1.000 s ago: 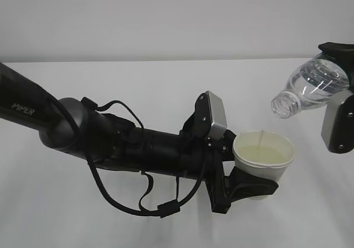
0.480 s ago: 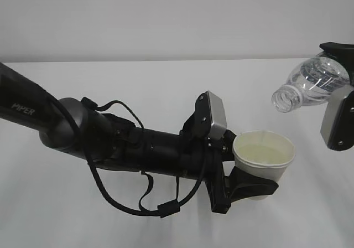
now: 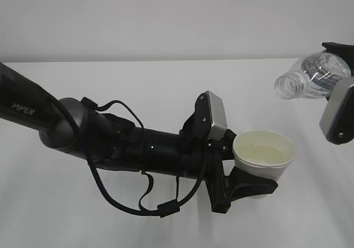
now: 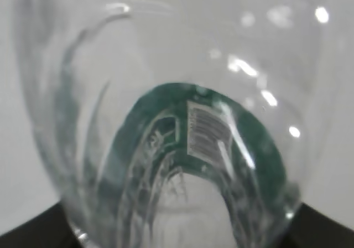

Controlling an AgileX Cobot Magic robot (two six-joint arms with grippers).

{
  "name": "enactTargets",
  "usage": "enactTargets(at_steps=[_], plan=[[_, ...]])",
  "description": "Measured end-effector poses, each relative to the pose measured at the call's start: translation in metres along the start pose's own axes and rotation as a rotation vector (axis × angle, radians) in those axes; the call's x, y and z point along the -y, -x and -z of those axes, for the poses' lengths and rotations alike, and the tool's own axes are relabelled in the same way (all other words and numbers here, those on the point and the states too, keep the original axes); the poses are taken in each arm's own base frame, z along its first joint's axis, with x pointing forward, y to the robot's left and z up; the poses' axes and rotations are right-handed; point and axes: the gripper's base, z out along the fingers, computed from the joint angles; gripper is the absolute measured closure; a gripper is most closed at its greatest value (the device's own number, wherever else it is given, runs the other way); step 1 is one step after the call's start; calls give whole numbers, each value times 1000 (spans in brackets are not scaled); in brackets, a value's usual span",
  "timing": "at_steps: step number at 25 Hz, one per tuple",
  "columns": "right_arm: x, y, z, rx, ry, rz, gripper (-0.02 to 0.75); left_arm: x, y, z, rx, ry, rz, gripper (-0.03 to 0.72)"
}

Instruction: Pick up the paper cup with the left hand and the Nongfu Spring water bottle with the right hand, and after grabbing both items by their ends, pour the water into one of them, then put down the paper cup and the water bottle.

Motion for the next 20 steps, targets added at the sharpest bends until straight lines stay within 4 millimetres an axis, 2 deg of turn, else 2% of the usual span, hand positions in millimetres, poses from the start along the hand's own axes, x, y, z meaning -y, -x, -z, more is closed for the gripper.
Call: enactTargets(at_steps=[5, 13, 16, 20], plan=[[1, 1, 0, 7, -16, -121, 303, 0, 0, 0, -1, 2, 0, 232], [3, 1, 0, 23, -33, -454, 303, -3, 2, 0, 19, 37, 25, 233], [-2, 3, 5, 31, -28, -570, 303, -5, 2, 0, 24, 52, 34, 252], [-5, 4, 7, 37, -24, -733, 303, -5, 2, 0, 26, 59, 37, 240]])
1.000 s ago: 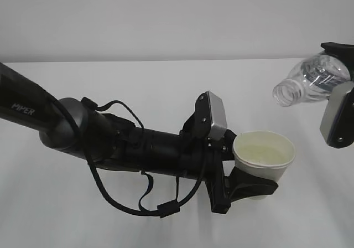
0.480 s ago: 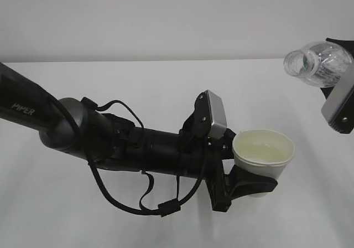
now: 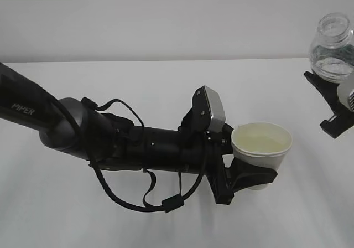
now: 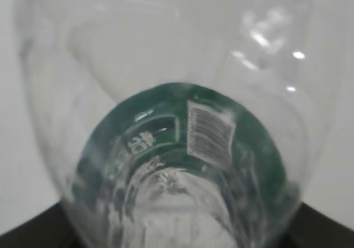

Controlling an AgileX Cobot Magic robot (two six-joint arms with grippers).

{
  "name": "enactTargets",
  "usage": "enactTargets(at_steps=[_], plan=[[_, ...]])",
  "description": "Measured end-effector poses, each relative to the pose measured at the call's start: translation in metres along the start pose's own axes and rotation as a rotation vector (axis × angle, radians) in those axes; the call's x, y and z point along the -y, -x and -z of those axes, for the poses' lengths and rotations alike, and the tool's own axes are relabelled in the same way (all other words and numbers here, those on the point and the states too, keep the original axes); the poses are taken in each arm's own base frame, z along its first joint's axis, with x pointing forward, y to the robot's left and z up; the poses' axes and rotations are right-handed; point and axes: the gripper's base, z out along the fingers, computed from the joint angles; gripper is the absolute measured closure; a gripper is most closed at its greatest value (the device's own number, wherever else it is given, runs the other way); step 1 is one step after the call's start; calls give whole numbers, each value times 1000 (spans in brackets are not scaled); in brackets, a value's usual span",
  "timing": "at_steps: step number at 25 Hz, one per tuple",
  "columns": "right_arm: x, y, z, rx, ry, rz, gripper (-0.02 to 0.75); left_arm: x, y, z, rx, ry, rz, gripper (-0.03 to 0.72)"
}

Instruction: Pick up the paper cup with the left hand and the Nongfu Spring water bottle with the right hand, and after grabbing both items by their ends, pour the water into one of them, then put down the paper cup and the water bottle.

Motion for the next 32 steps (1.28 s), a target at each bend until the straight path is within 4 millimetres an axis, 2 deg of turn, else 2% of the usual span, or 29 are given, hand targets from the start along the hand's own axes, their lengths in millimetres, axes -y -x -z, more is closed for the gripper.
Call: enactTargets(at_steps=[3, 12, 23, 32], plan=[[1, 1, 0, 12, -5, -113, 303, 0, 0, 0, 1, 1, 1, 240], [4, 7, 0, 86, -32, -263, 303, -1, 0, 0, 4, 6, 4, 239], [4, 8, 0, 93, -25, -456, 303, -2, 1, 0, 7, 22, 14, 239], [3, 5, 2, 81, -30, -535, 303, -8, 4, 0, 46, 84, 60, 239]])
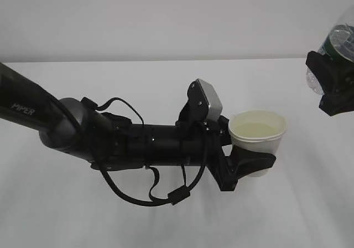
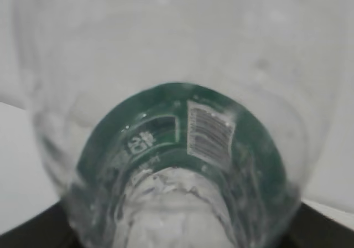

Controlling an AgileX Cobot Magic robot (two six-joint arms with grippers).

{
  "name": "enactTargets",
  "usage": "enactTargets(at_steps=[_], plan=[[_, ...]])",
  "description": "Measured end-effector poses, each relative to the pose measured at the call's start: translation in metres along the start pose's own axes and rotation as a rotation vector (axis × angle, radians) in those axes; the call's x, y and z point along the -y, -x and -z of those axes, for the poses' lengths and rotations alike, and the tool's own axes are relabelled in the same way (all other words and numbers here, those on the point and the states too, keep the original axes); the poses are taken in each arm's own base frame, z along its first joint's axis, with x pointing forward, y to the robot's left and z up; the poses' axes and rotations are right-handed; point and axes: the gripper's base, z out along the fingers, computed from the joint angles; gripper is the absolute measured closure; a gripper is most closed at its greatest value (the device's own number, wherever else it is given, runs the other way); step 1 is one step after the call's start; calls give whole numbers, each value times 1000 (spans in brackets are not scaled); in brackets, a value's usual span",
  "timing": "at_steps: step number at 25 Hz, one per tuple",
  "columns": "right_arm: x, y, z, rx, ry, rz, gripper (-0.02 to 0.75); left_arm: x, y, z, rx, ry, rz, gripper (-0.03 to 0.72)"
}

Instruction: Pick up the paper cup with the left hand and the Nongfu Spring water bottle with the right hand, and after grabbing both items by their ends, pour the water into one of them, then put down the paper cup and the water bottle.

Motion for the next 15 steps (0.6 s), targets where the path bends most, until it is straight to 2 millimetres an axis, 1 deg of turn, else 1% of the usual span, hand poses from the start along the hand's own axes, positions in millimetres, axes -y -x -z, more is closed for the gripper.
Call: enactTargets(at_steps=[8, 11, 15], plan=[[5, -14, 12, -55, -117, -101, 304, -3, 0, 0, 0, 30, 16, 239], [7, -20, 11, -73, -143, -125, 304, -3, 0, 0, -5, 33, 16, 239], [6, -34, 7, -93, -145, -145, 305, -4, 0, 0, 2, 44, 25, 239]])
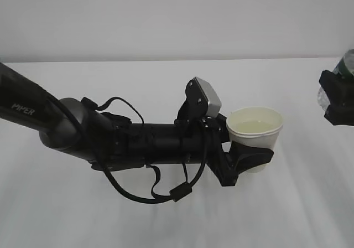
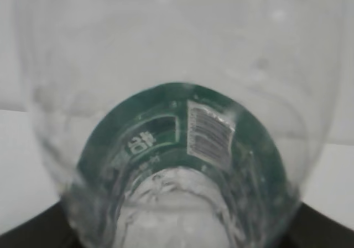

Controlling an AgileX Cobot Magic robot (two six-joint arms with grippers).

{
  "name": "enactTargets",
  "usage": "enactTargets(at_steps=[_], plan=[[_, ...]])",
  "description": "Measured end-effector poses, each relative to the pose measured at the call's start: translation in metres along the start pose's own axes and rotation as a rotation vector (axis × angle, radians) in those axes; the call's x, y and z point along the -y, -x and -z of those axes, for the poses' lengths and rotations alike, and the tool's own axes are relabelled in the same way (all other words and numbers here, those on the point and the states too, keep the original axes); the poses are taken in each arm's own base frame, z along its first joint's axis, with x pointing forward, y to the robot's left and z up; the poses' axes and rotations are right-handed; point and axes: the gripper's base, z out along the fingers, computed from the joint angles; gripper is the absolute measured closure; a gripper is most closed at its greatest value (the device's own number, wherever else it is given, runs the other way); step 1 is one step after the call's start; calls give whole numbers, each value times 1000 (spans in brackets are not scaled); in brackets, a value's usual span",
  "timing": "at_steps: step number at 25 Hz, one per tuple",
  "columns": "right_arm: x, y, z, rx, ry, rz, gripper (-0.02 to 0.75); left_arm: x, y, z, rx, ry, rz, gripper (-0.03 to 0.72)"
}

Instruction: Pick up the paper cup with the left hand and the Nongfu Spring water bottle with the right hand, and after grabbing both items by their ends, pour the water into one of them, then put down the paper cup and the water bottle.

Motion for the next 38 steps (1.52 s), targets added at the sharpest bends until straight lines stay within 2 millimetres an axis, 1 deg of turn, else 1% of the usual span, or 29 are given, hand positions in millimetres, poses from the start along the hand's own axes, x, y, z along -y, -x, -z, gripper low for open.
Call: enactTargets(at_steps=[8, 15, 21, 29, 38], plan=[[1, -24, -8, -62, -10, -30, 305, -3, 1, 1, 14, 24, 17, 239], [2, -41, -12, -128, -24, -48, 305, -13, 3, 6, 33, 57, 31, 241], [4, -57, -22, -180, -26, -52, 305, -14, 4, 7, 43, 62, 37, 241], [7, -75, -43, -218, -32, -46, 306, -13, 4, 7, 49, 58, 37, 241], [13, -88, -77, -199, -44, -45, 306, -13, 5, 7, 50, 60, 38, 241]])
